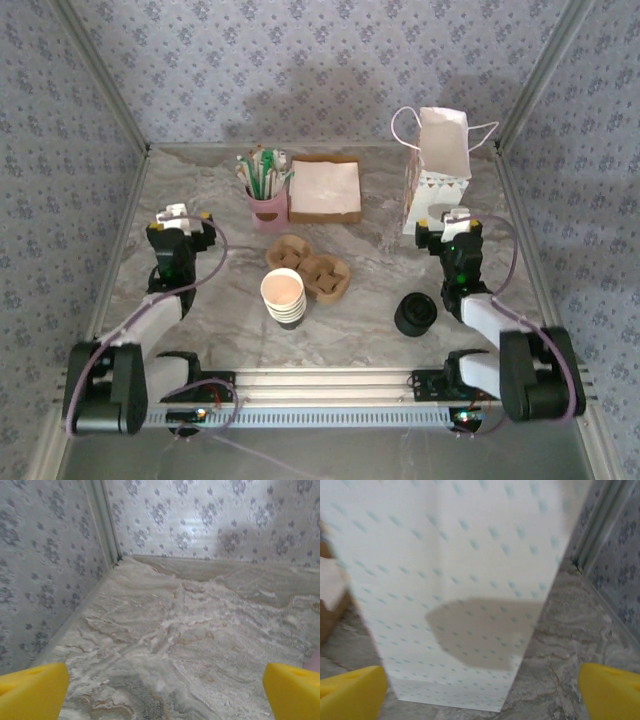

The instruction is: Pack the takeout coffee

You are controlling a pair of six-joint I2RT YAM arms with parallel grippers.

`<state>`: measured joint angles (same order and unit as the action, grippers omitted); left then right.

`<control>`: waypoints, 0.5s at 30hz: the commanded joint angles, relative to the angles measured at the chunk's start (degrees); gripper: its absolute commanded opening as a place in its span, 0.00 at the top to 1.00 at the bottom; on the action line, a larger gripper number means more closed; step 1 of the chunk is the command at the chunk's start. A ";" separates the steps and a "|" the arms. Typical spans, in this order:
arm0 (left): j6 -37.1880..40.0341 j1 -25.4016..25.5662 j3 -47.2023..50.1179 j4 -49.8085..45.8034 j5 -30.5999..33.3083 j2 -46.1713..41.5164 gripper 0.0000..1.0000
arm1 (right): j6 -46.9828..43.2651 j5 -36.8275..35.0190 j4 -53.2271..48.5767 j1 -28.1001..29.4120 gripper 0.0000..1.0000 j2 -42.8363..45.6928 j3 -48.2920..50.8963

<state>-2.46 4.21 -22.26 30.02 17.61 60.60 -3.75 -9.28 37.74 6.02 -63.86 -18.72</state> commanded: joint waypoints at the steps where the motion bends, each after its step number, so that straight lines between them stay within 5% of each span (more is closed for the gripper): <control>1: -4.08 0.42 -4.43 -13.27 0.95 -7.21 0.01 | 0.28 -2.14 -14.96 2.73 0.00 8.31 -4.27; 8: -21.26 0.48 -10.74 -34.34 -2.64 -22.52 0.01 | 9.28 -1.88 -35.40 6.99 0.00 26.16 -10.96; 15: -34.06 0.53 -21.95 -58.01 -13.49 -31.29 0.00 | 22.76 5.59 -67.54 7.07 0.00 35.06 -27.43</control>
<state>-29.08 4.32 -39.66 -14.61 10.57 31.66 11.75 -7.64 -11.29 12.80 -30.63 -40.53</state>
